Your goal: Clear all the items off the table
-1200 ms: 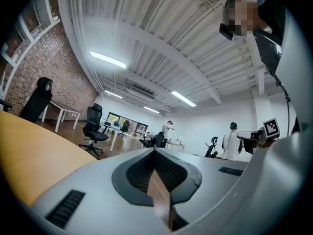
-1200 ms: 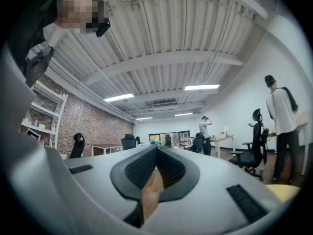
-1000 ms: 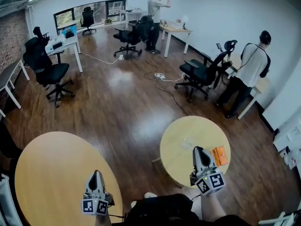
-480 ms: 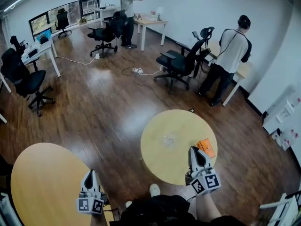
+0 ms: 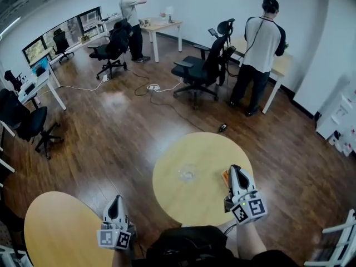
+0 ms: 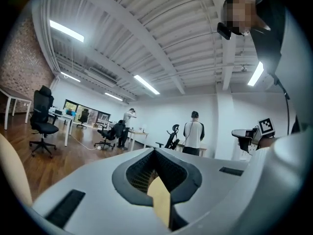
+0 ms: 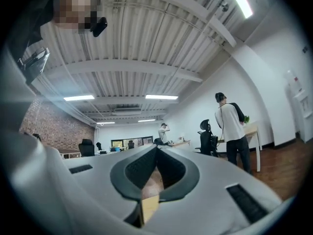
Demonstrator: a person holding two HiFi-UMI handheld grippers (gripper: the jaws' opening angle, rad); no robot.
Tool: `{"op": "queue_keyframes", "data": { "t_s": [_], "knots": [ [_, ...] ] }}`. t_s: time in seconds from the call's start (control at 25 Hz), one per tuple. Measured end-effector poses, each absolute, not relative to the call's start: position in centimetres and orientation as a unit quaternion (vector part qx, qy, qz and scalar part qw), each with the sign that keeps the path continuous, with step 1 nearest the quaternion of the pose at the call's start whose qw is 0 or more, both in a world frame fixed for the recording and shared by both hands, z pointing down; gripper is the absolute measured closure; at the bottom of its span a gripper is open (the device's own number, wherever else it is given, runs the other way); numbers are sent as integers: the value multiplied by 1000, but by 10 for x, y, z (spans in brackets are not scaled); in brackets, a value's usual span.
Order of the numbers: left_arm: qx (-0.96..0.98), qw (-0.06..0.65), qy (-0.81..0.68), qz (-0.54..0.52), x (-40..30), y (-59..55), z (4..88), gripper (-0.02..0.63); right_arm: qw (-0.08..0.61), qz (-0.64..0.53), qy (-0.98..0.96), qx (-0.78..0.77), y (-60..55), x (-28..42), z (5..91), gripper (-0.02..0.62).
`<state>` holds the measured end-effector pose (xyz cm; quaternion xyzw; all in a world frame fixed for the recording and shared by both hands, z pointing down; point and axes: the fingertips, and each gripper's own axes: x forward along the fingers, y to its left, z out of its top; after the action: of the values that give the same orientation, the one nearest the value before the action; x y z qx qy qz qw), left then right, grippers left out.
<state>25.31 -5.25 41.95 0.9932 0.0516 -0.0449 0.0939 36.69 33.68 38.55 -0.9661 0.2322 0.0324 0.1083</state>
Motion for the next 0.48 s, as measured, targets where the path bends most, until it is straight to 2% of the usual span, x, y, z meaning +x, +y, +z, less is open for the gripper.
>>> {"op": "queue_keyframes", "data": {
  "t_s": [0.2, 0.48],
  "knots": [
    [990, 87, 113, -14, 304, 23, 436, 604, 118, 26, 189, -975, 396, 376, 390, 591],
    [984, 43, 174, 18, 360, 84, 462, 604, 123, -25, 135, -983, 439, 366, 434, 591]
  ]
}}
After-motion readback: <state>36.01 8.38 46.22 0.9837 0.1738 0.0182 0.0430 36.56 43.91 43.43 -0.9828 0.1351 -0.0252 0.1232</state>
